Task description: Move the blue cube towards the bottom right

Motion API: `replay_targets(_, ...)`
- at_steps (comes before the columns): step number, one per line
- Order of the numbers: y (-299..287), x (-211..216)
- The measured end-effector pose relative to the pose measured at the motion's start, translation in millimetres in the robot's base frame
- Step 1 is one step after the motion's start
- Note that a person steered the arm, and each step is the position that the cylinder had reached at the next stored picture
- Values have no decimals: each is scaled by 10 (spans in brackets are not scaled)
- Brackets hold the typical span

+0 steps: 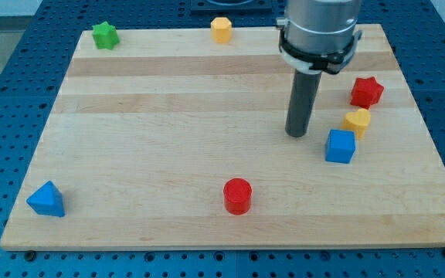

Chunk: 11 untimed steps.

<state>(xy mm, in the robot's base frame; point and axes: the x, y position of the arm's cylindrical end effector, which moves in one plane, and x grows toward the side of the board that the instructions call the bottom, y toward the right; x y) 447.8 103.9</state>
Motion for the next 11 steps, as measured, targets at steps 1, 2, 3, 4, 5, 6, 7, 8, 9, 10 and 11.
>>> replay_targets(1,160,57)
replay_targets(2,286,193)
replay_targets(3,443,227)
replay_targets(4,560,377)
replay_targets(5,652,522)
replay_targets(6,732,714)
replay_targets(7,741,747)
replay_targets(8,741,466)
replay_targets(9,888,416)
replay_targets(10,1023,655)
replay_targets(11,1026,797)
